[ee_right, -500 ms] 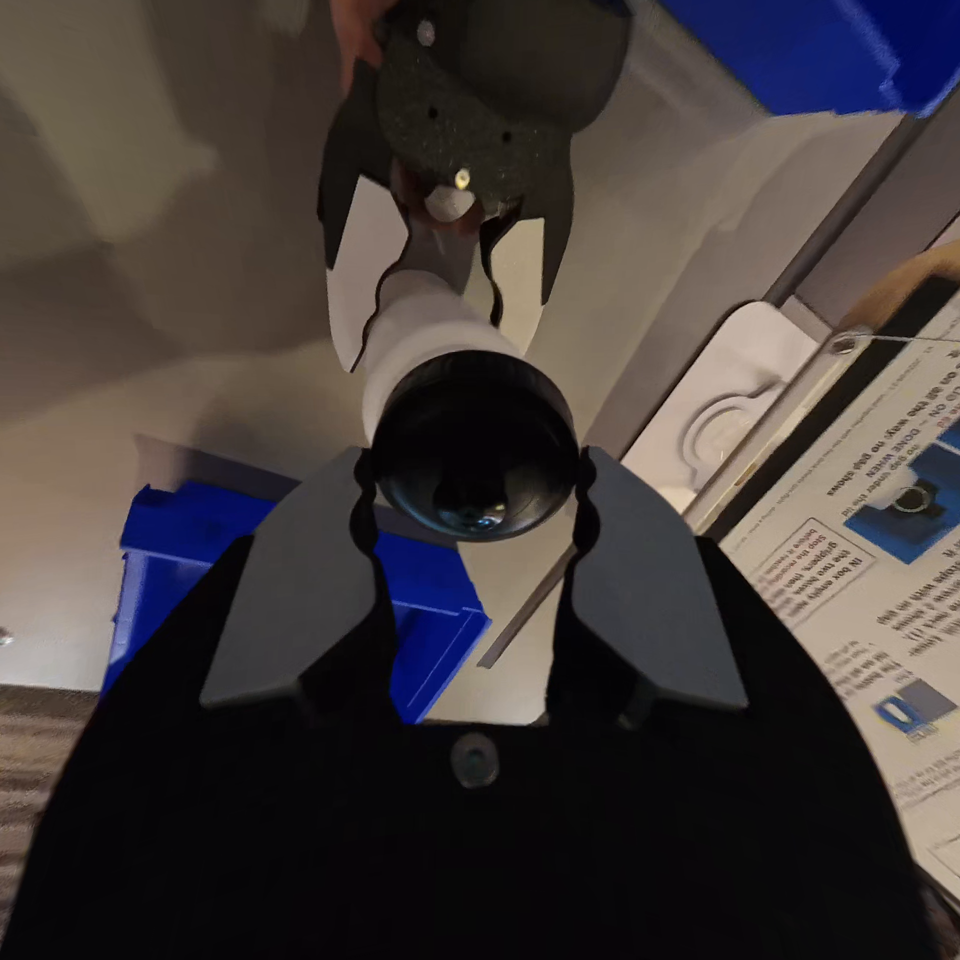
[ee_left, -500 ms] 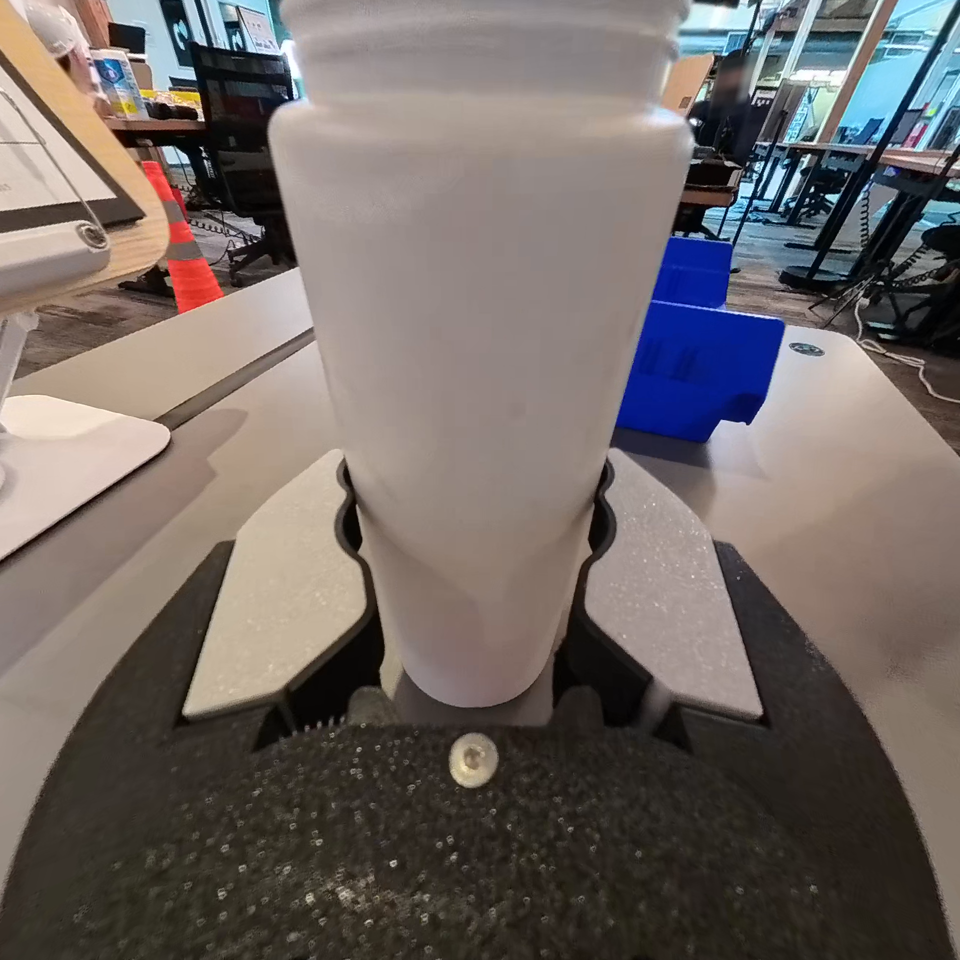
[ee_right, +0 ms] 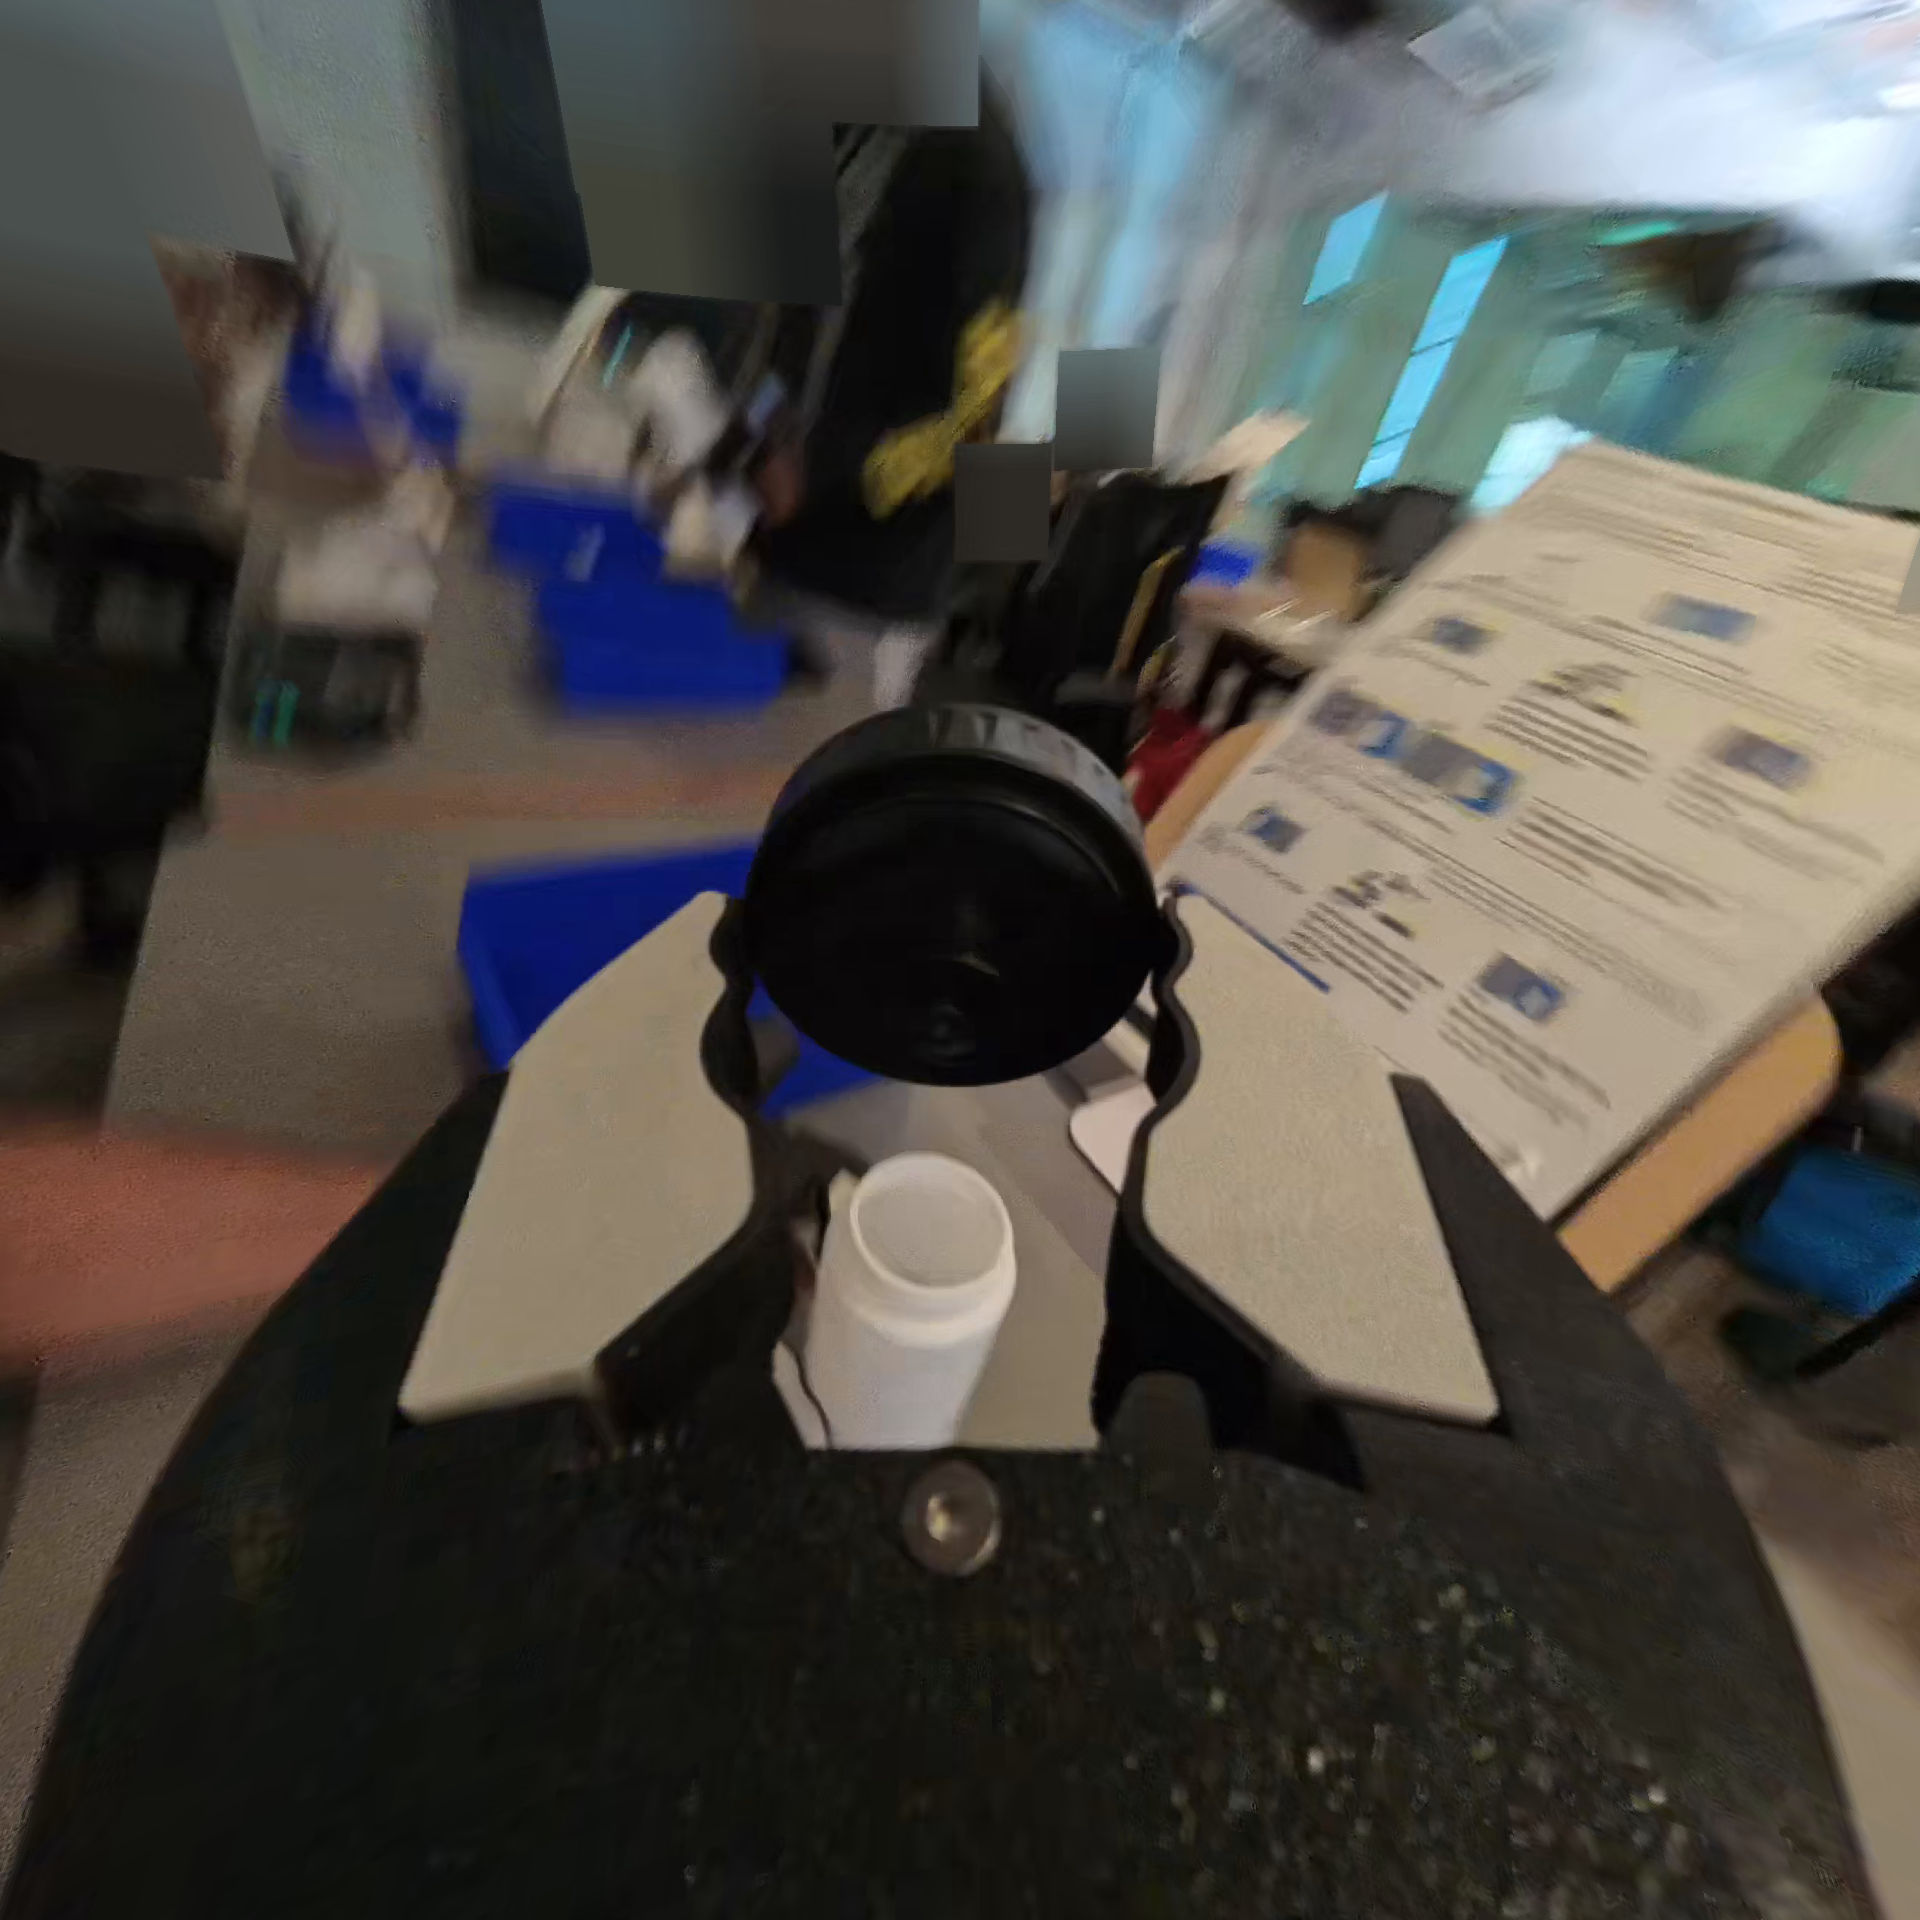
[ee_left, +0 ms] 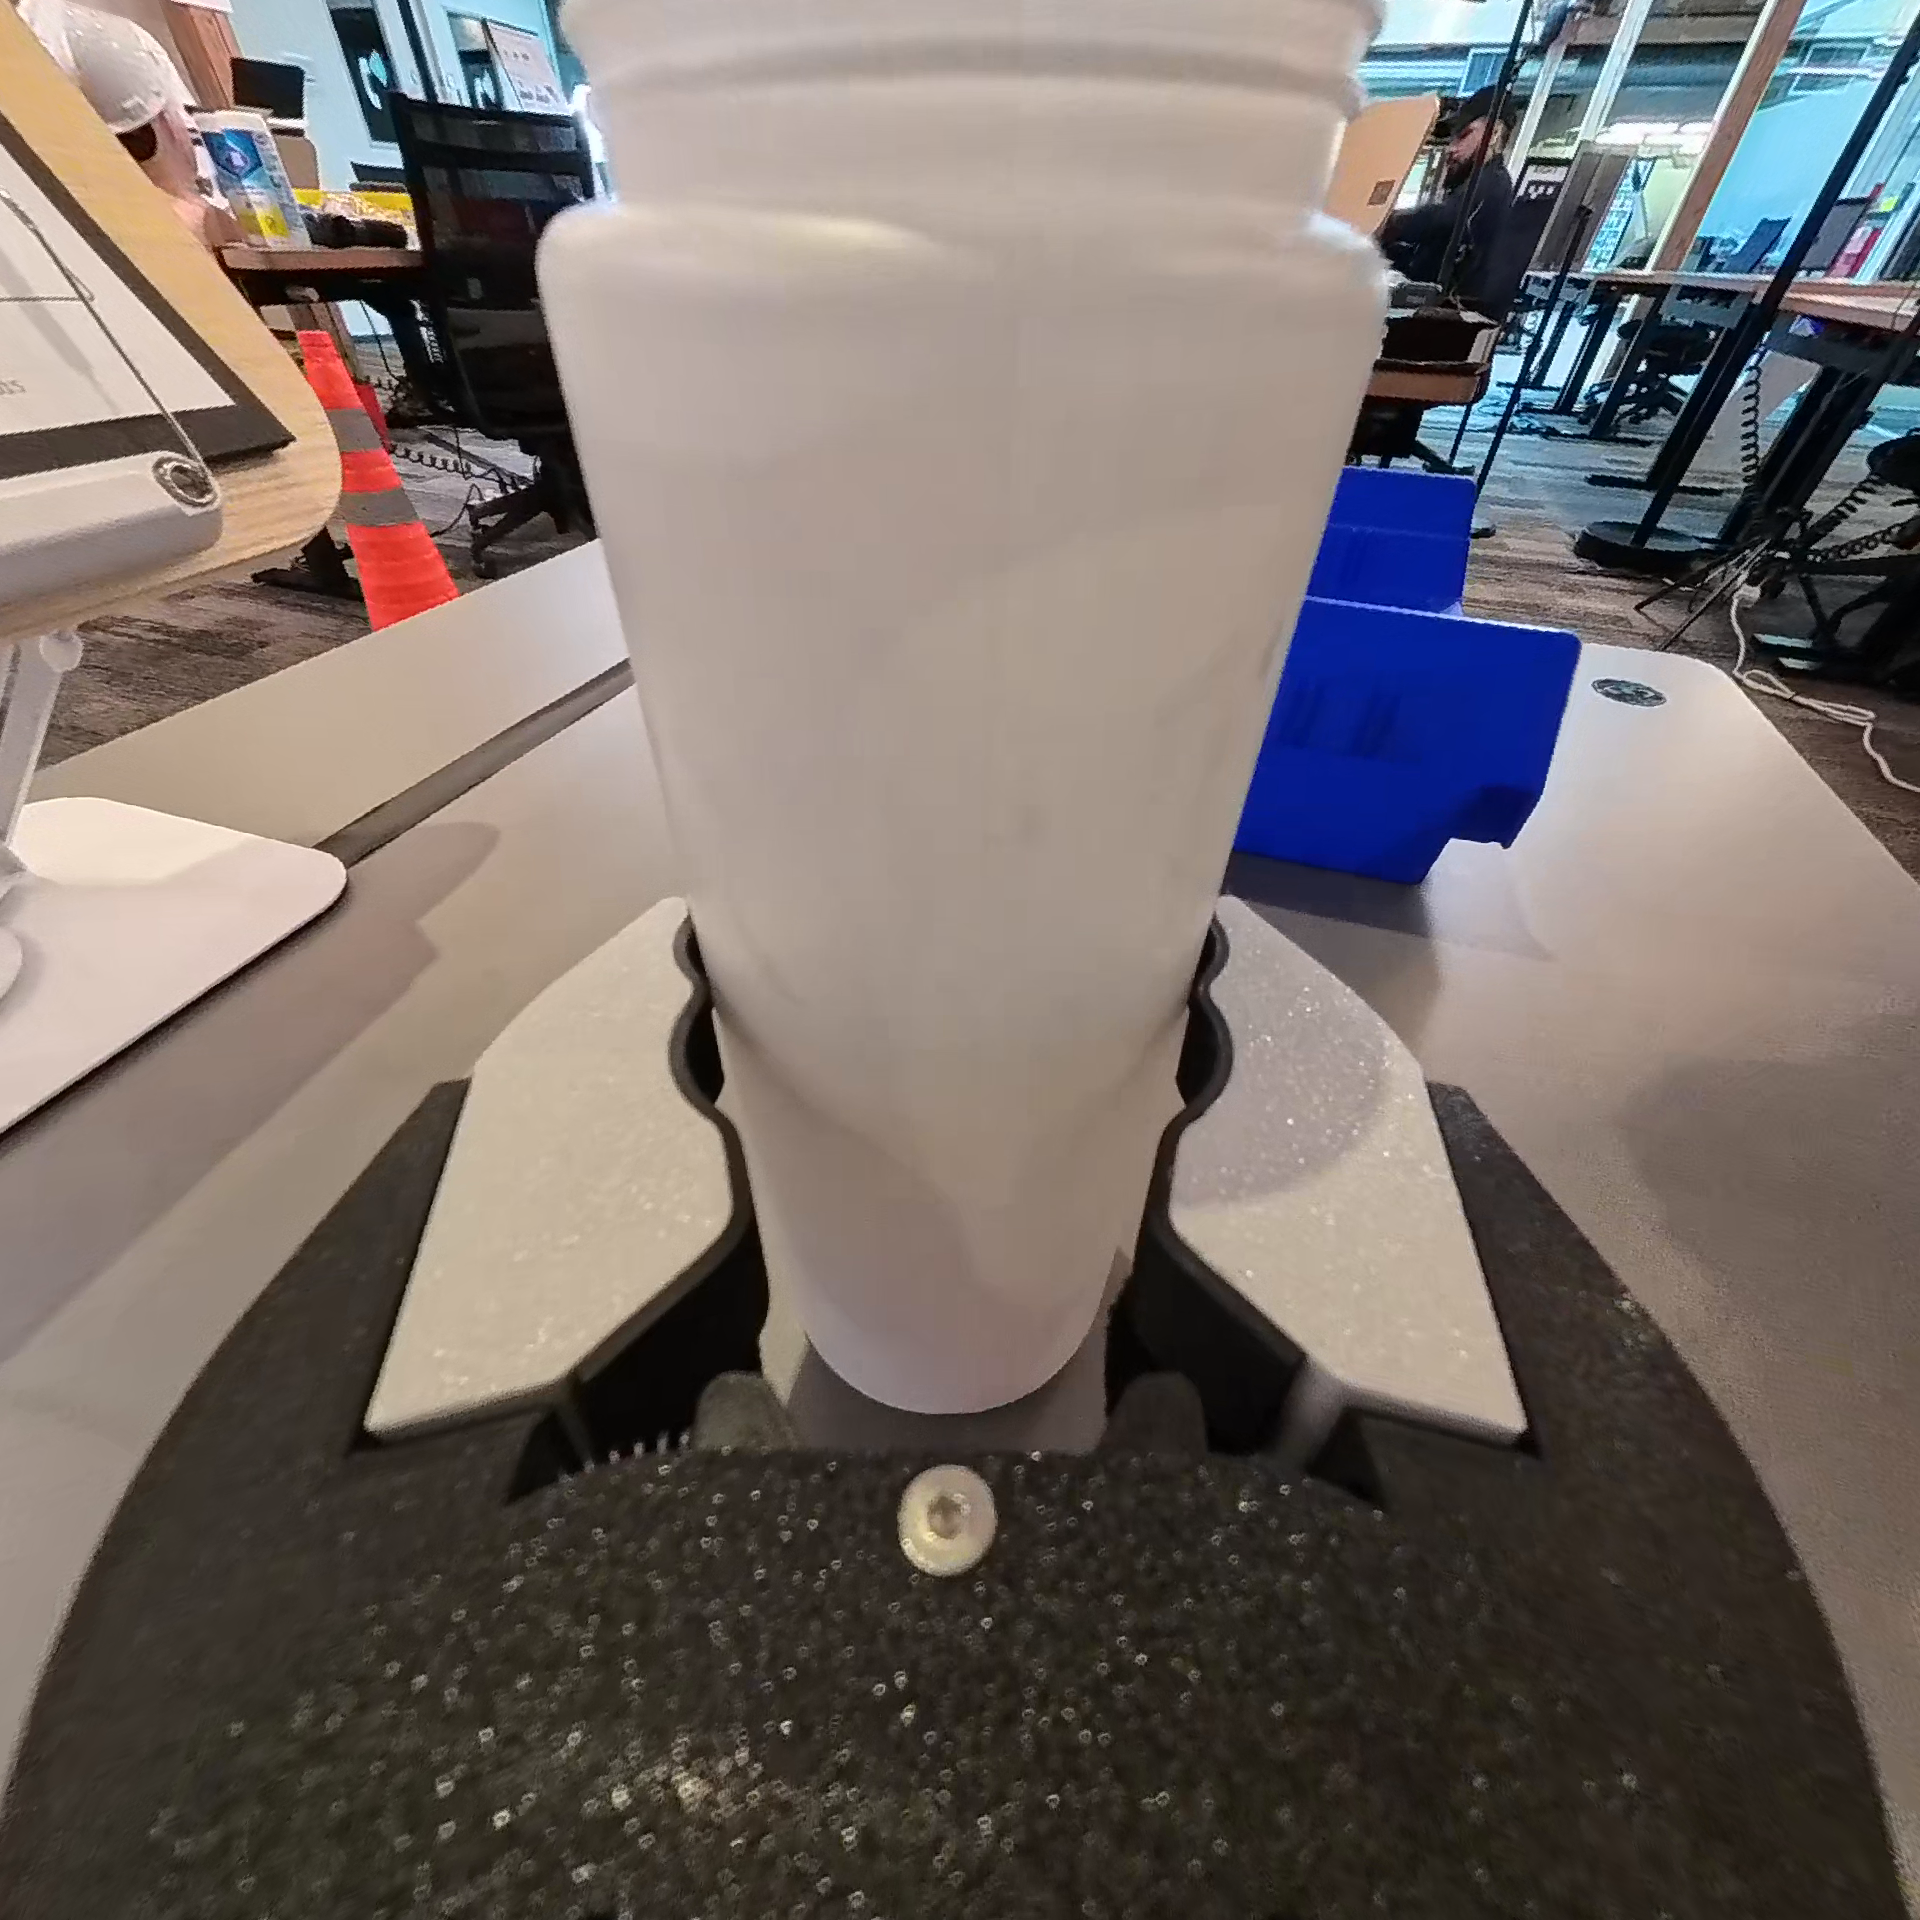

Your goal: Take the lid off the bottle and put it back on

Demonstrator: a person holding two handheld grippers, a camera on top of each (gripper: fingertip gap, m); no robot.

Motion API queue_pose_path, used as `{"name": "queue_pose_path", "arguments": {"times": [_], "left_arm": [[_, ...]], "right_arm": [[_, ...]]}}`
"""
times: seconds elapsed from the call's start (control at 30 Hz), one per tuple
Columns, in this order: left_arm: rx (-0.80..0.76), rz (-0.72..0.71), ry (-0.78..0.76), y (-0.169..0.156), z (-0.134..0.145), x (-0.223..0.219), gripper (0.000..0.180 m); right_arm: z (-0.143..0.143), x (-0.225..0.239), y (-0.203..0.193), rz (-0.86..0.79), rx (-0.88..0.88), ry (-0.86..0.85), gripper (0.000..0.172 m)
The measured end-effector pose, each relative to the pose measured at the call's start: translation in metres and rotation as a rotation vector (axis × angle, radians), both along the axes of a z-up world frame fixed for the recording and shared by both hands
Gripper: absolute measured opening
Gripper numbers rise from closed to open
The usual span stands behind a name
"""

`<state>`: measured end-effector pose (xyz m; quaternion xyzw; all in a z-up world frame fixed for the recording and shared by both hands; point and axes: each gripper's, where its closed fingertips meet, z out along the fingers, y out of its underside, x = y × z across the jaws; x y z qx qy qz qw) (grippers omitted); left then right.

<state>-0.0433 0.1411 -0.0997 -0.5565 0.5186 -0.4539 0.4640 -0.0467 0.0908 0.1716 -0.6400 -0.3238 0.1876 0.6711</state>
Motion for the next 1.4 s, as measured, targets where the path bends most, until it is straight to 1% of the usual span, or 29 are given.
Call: {"name": "queue_pose_path", "arguments": {"times": [0.03,0.07,0.1,0.13,0.23,0.27,0.33,0.43,0.47,0.57,0.6,0.63,0.7,0.77,0.83,0.9,0.93,0.97,1.0,1.03,1.1,1.17,1.2,1.23,1.27,1.3,1.33,1.4], "left_arm": [[0.003,0.0,0.001,-0.001,0.0,0.0,0.087],[0.004,-0.001,0.003,-0.001,0.0,0.0,0.087],[0.004,0.0,0.004,-0.001,0.0,0.0,0.087],[0.004,0.001,0.004,-0.001,0.0,0.0,0.087],[-0.002,0.0,0.0,-0.001,0.0,0.0,0.087],[-0.004,0.0,0.0,0.0,0.0,0.001,0.087],[-0.006,-0.001,-0.001,0.0,0.0,0.001,0.087],[-0.007,-0.001,-0.002,0.0,0.0,0.001,0.087],[-0.008,-0.001,-0.003,0.0,0.0,0.001,0.087],[-0.008,-0.001,-0.003,0.0,0.0,0.001,0.087],[-0.007,-0.001,-0.002,0.0,0.0,0.001,0.087],[-0.005,-0.001,-0.001,-0.001,0.0,0.001,0.087],[0.003,0.001,0.003,-0.002,0.0,0.0,0.087],[0.006,0.001,0.007,-0.003,0.0,0.0,0.087],[0.006,0.0,0.008,-0.003,0.0,0.0,0.087],[0.0,0.0,0.004,-0.002,0.0,0.0,0.087],[0.0,-0.001,0.003,-0.002,-0.001,0.0,0.087],[0.0,-0.001,0.004,-0.002,-0.001,0.0,0.087],[-0.002,-0.002,0.003,-0.002,0.0,0.0,0.087],[-0.005,-0.003,0.002,-0.002,0.0,0.0,0.087],[-0.01,-0.006,0.001,-0.002,0.0,0.001,0.086],[-0.011,-0.012,-0.001,-0.002,0.0,0.001,0.087],[-0.009,-0.018,-0.001,-0.002,0.0,0.002,0.087],[-0.003,-0.026,-0.001,-0.004,0.0,0.002,0.087],[0.006,-0.036,-0.001,-0.006,0.0,0.002,0.087],[0.014,-0.046,0.0,-0.009,0.0,0.002,0.087],[0.017,-0.058,0.001,-0.011,0.0,0.002,0.087],[0.023,-0.076,0.008,-0.017,-0.001,0.003,0.087]], "right_arm": [[0.0,0.019,0.0,-0.073,-0.007,0.155,0.074],[-0.004,0.037,-0.002,-0.126,-0.016,0.266,0.074],[-0.012,0.054,-0.002,-0.189,-0.033,0.338,0.074],[-0.023,0.073,-0.002,-0.268,-0.057,0.358,0.074],[-0.056,0.141,-0.003,-0.567,-0.115,0.332,0.074],[-0.068,0.162,-0.002,-0.633,-0.145,0.329,0.074],[-0.104,0.197,0.006,-0.724,-0.285,0.303,0.074],[-0.174,0.229,0.027,-0.773,-0.572,0.238,0.074],[-0.202,0.239,0.035,-0.803,-0.678,0.198,0.074],[-0.281,0.245,0.048,-0.787,-1.043,0.048,0.075],[-0.301,0.247,0.05,-0.788,-1.13,-0.023,0.075],[-0.318,0.251,0.052,-0.802,-1.179,-0.092,0.075],[-0.341,0.258,0.055,-0.821,-1.249,-0.196,0.075],[-0.354,0.257,0.058,-0.803,-1.29,-0.237,0.075],[-0.363,0.252,0.062,-0.767,-1.31,-0.22,0.075],[-0.363,0.251,0.067,-0.754,-1.274,-0.197,0.075],[-0.358,0.252,0.069,-0.748,-1.236,-0.186,0.074],[-0.346,0.254,0.071,-0.757,-1.17,-0.165,0.074],[-0.327,0.256,0.073,-0.767,-1.079,-0.122,0.07],[-0.3,0.254,0.076,-0.75,-0.95,-0.054,0.066],[-0.227,0.238,0.072,-0.655,-0.605,0.106,0.069],[-0.163,0.214,0.049,-0.525,-0.272,0.22,0.072],[-0.135,0.203,0.035,-0.482,-0.103,0.266,0.075],[-0.113,0.194,0.023,-0.447,0.032,0.274,0.079],[-0.102,0.187,0.012,-0.43,0.083,0.262,0.074],[-0.097,0.18,0.005,-0.417,0.093,0.24,0.07],[-0.095,0.172,0.0,-0.397,0.082,0.224,0.07],[-0.103,0.153,-0.003,-0.337,0.001,0.183,0.07]]}}
